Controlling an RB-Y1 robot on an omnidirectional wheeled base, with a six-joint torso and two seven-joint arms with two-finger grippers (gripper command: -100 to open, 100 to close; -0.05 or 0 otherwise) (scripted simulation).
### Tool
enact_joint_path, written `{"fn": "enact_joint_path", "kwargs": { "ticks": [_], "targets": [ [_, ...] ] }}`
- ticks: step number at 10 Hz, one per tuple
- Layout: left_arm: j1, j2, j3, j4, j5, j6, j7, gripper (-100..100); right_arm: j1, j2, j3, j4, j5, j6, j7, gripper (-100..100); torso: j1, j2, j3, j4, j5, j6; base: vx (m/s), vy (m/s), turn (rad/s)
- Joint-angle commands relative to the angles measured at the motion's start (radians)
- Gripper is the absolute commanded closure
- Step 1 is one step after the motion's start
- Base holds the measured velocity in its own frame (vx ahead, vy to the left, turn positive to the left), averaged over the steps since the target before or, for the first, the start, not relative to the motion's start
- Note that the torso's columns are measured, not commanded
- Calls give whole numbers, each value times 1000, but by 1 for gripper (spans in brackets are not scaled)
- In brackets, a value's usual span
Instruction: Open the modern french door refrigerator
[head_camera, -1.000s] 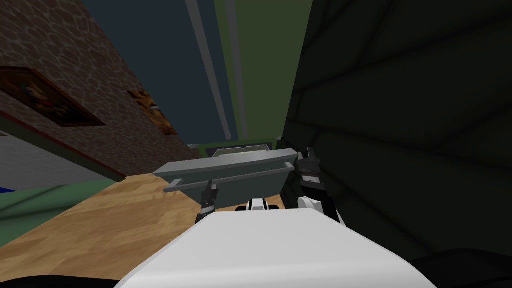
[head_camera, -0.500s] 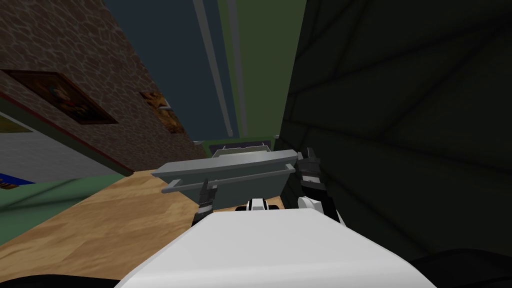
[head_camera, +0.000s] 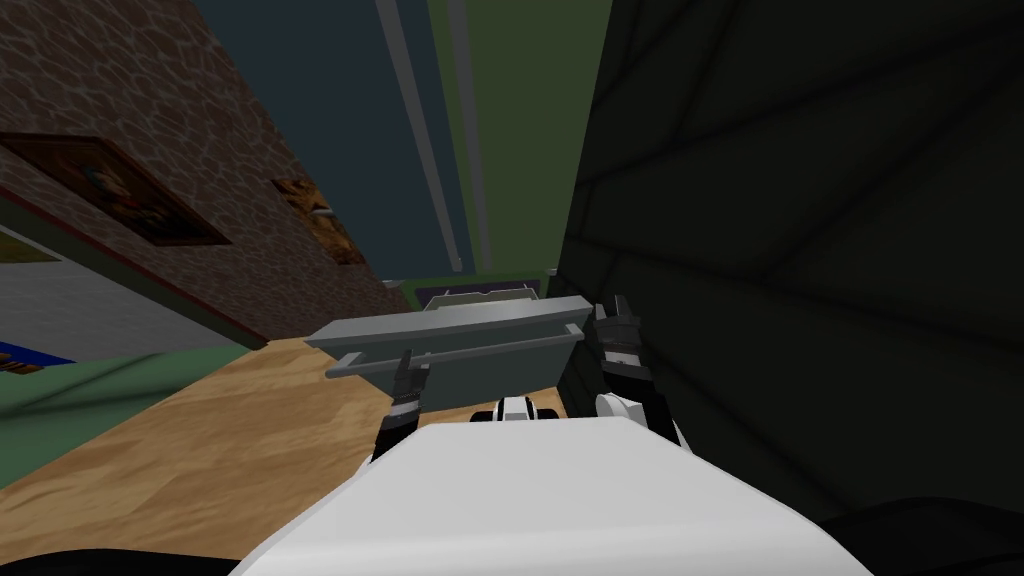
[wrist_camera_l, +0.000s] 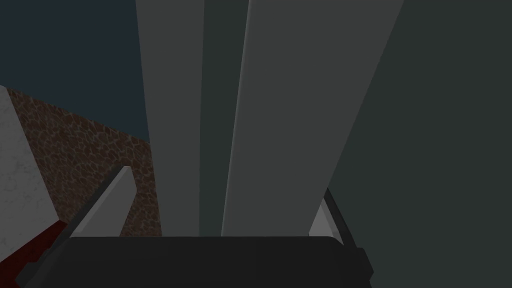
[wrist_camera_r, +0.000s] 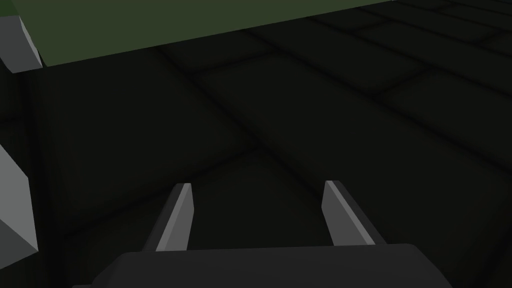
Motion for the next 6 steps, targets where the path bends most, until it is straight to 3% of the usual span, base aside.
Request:
{"fn": "enact_joint_path", "kwargs": {
  "ticks": [1,2,3,4,6],
  "targets": [
    [-5,26,16,-57,11,62,16,-100,0,0,0,0,0,0,0,0,-2,2,0,3,-3,-1,-34,-48,20],
    [-6,36,22,-80,16,87,21,-100,0,0,0,0,0,0,0,0,-5,5,1,5,-6,-1,-36,-50,8],
    [6,29,13,-63,12,85,17,-100,0,0,0,0,0,0,0,0,-6,6,2,7,-8,-2,-10,-17,5],
    [7,30,14,-61,12,92,19,0,0,0,0,0,0,0,0,0,-5,5,2,5,-5,0,0,0,0],
    [11,29,13,-56,12,97,19,0,0,0,0,0,0,0,0,0,-3,0,0,2,-2,1,0,0,0]
  ]
}}
